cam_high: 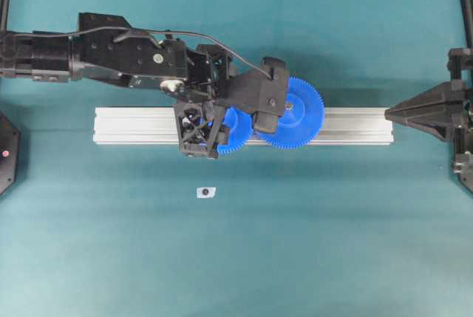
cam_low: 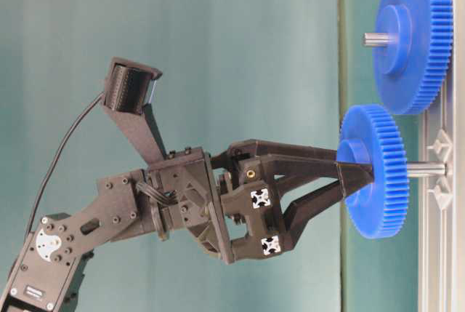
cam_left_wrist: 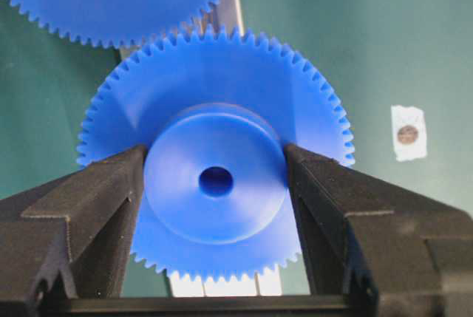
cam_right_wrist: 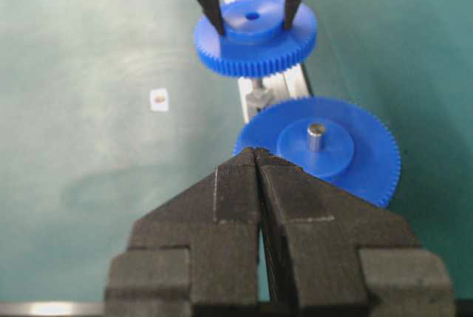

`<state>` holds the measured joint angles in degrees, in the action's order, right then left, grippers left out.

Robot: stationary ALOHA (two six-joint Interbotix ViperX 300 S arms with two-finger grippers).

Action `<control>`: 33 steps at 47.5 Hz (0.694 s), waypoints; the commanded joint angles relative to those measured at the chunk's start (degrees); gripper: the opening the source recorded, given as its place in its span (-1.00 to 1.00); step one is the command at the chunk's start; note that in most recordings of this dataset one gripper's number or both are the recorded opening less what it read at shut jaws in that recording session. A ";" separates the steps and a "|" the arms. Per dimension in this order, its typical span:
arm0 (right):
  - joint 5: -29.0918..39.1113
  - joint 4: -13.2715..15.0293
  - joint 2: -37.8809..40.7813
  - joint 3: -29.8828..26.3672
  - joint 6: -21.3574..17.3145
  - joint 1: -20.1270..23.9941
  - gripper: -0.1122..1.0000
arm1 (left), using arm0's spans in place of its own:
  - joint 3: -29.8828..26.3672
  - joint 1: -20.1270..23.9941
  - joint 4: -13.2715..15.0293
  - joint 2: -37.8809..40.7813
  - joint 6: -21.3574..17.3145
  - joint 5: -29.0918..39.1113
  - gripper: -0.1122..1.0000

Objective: Find the location of the shaft and insert the small gear.
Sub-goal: 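Align the gear's bore above the empty shaft beside the large gear, then lower the small gear onto the shaft and open the left gripper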

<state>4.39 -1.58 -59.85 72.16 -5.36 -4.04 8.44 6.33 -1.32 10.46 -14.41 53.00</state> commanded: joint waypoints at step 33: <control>0.00 -0.09 0.35 -0.70 -0.53 -0.26 -0.77 | -2.72 1.58 -0.26 0.53 0.26 1.14 0.35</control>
<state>4.57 -1.58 -59.85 72.07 -5.36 -4.13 6.68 6.33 -1.23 11.51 -14.15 54.32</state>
